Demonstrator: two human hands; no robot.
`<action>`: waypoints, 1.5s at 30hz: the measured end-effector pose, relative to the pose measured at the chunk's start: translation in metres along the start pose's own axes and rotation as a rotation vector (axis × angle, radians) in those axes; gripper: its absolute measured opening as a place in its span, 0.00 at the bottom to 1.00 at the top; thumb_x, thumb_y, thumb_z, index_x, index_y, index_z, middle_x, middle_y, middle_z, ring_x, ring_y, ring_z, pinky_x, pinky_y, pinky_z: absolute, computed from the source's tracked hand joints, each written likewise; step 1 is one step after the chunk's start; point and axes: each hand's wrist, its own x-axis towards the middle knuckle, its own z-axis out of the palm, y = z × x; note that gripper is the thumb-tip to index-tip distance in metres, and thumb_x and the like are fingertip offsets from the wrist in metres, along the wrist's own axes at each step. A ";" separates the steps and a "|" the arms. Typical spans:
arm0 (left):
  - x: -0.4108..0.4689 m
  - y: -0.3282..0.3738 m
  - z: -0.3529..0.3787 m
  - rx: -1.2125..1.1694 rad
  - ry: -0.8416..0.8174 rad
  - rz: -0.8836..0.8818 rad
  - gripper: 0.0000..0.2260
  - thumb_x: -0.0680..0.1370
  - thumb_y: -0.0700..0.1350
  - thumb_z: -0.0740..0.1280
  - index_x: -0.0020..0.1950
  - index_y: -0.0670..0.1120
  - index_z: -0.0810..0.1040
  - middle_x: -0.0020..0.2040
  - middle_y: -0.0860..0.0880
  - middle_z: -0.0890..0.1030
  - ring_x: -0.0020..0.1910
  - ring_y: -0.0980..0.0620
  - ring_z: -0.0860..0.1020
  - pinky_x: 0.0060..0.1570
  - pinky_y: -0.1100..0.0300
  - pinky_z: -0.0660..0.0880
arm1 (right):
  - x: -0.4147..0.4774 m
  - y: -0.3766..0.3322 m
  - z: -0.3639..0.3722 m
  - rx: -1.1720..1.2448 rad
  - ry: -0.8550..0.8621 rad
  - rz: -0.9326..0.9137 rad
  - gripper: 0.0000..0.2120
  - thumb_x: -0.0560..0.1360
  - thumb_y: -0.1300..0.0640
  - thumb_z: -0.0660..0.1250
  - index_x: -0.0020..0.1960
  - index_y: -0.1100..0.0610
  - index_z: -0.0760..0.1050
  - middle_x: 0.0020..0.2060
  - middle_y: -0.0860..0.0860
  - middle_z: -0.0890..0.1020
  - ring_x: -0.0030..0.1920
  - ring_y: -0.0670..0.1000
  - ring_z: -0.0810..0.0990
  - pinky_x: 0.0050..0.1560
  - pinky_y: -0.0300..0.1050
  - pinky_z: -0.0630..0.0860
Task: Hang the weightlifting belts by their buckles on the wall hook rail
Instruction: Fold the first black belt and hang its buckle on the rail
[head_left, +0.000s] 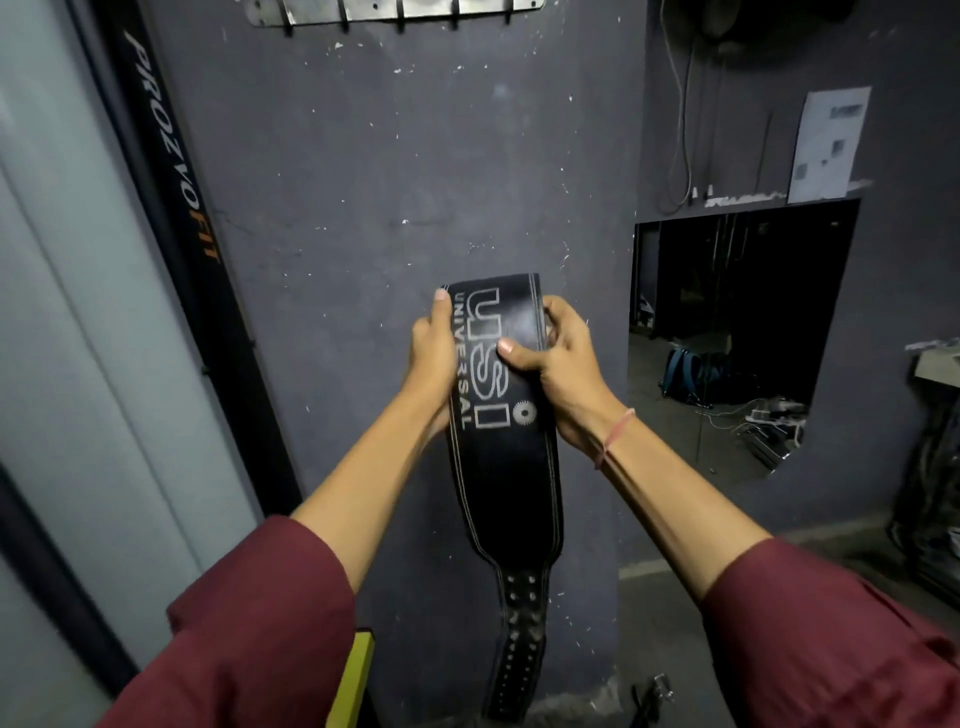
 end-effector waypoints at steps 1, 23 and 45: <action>0.007 0.007 -0.001 -0.064 -0.023 -0.086 0.20 0.84 0.56 0.58 0.51 0.39 0.76 0.40 0.43 0.83 0.35 0.47 0.83 0.42 0.50 0.83 | -0.006 0.004 -0.003 -0.030 -0.027 -0.006 0.18 0.72 0.78 0.67 0.57 0.63 0.70 0.45 0.56 0.83 0.41 0.50 0.84 0.43 0.44 0.84; 0.009 -0.003 0.018 0.038 -0.033 0.270 0.25 0.76 0.61 0.66 0.42 0.38 0.72 0.38 0.46 0.71 0.39 0.48 0.69 0.43 0.50 0.71 | -0.050 0.047 -0.055 -0.100 -0.144 0.091 0.17 0.75 0.72 0.69 0.63 0.69 0.74 0.58 0.63 0.83 0.54 0.55 0.84 0.57 0.49 0.82; -0.030 -0.018 0.028 0.372 0.051 0.580 0.20 0.85 0.50 0.58 0.35 0.45 0.61 0.30 0.53 0.60 0.30 0.57 0.59 0.32 0.60 0.58 | -0.048 0.027 -0.045 -0.084 -0.096 0.075 0.15 0.84 0.61 0.57 0.67 0.64 0.73 0.61 0.56 0.82 0.57 0.48 0.82 0.59 0.41 0.79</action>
